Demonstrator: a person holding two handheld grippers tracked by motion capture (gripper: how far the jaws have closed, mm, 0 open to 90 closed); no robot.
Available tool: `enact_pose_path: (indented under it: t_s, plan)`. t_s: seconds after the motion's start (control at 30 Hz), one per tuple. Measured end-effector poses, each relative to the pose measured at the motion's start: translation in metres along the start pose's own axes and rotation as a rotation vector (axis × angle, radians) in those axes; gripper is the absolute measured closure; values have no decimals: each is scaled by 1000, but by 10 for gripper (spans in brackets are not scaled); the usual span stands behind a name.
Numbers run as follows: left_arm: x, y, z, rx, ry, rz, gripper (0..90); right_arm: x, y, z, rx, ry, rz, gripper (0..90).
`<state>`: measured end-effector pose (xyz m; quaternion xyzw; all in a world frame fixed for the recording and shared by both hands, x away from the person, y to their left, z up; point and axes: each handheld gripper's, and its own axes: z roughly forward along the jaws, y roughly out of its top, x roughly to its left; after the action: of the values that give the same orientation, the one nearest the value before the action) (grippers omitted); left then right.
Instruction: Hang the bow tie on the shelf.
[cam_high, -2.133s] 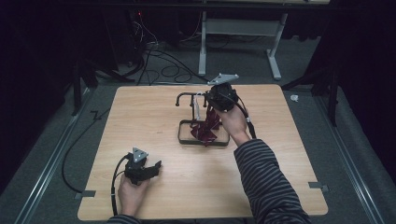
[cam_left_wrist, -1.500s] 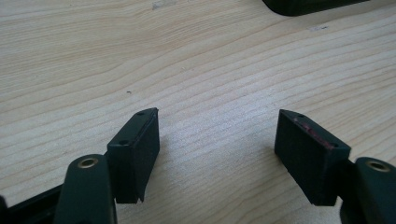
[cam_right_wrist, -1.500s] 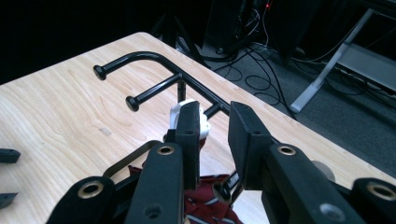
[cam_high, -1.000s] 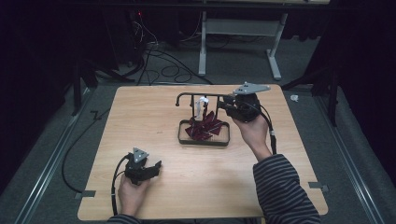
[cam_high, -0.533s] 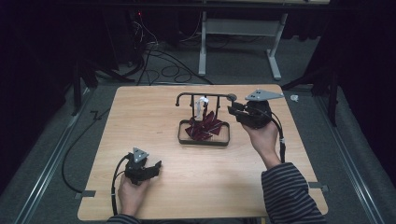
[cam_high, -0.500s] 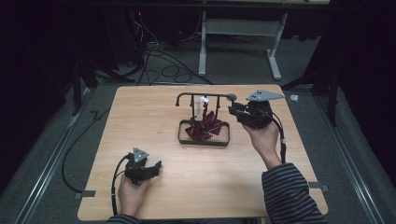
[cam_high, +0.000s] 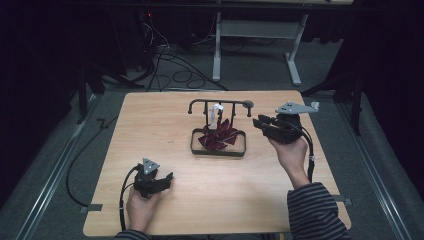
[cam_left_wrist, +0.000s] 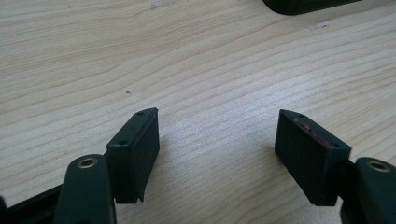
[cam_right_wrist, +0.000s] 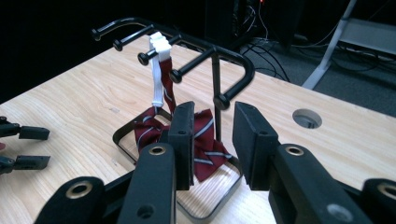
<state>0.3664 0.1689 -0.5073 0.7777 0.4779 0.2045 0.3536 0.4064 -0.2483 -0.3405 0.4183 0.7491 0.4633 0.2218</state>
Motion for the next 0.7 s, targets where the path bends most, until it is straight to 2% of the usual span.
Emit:
enact_pose_path:
  t_s: [0.4, 0.57, 0.7]
  plan:
    - [0, 0, 0, 0, 1, 1, 312, -8, -11, -15, -16, -8, 33, 705]
    - [0, 0, 0, 0, -1, 3, 312, -14, -15, -22, -34, -5, 70, 695]
    - [0, 0, 0, 1, -5, 4, 312, -17, -20, -30, -46, -8, 77, 696]
